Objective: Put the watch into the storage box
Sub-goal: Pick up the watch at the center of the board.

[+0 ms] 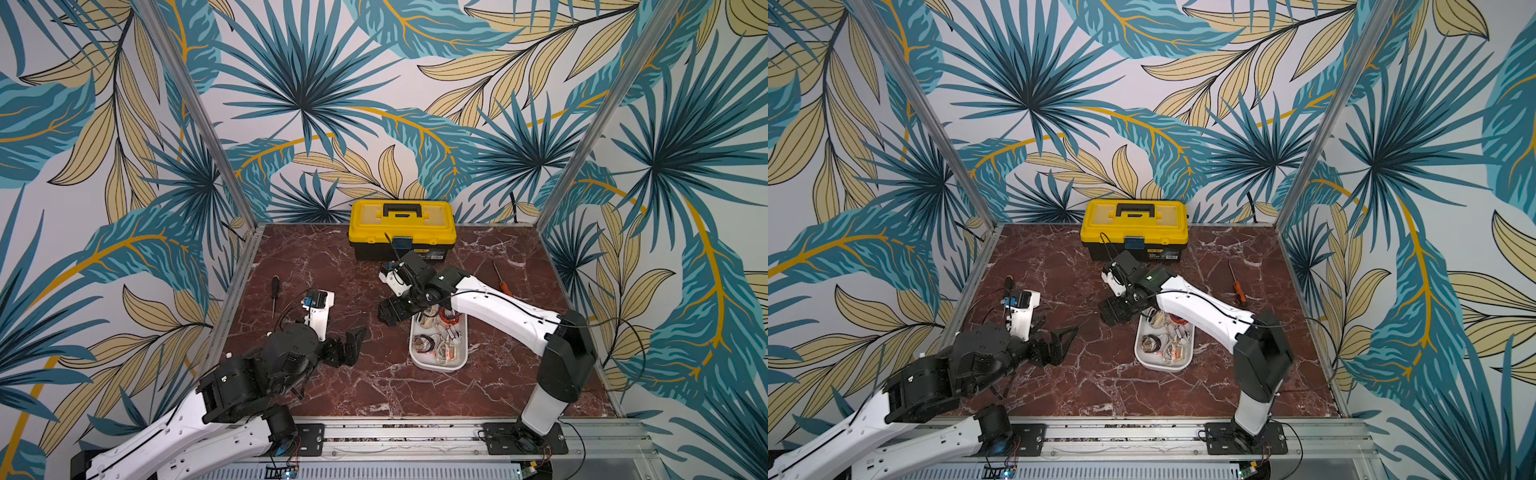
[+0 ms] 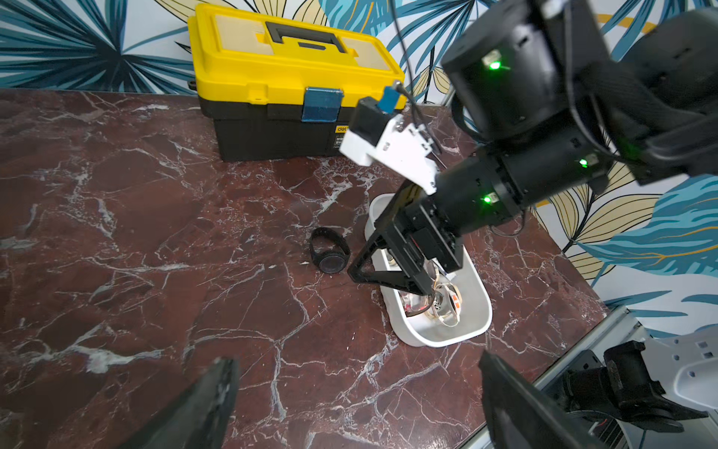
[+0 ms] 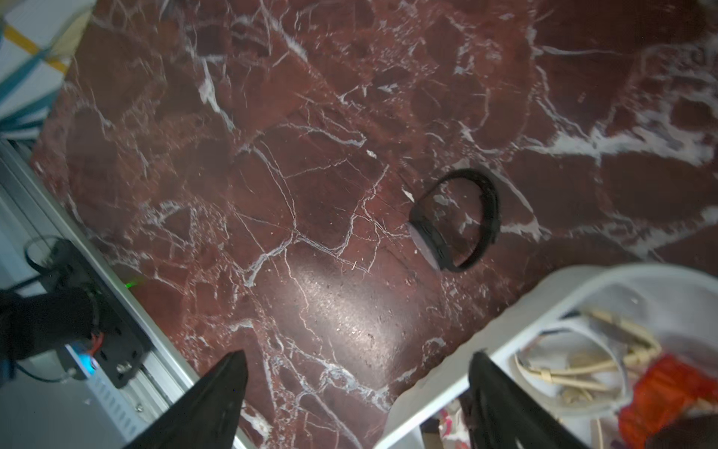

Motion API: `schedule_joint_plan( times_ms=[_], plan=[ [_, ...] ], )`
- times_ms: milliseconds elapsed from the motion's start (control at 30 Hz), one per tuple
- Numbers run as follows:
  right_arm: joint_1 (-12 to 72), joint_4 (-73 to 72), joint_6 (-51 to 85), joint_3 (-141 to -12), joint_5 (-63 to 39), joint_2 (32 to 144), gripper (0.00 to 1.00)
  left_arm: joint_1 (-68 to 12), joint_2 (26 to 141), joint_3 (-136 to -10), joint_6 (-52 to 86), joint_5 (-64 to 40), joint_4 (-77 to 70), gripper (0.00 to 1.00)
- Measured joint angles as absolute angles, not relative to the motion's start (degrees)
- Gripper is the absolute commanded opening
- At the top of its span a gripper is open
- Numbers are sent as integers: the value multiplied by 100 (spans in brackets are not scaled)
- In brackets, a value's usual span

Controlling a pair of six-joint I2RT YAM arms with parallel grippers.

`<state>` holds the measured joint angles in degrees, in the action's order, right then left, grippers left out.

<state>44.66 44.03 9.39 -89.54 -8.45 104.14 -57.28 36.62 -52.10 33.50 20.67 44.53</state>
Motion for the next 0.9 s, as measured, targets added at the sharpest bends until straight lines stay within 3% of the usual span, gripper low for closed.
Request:
schedule_joint_plan(
  times_ms=[233,767,900],
  plan=[
    [4318,4995,47,-9649,-1015,11382,85,-5728,3441,-5092,3454,2080,4657,100],
    [3951,5472,-672,-10405,-1033,12390,78,-5728,3229,-4818,3592,2233,4792,100],
    [3916,5577,-781,-10503,-1026,12556,70,-5728,3229,-4814,3605,2268,4790,100]
  ],
)
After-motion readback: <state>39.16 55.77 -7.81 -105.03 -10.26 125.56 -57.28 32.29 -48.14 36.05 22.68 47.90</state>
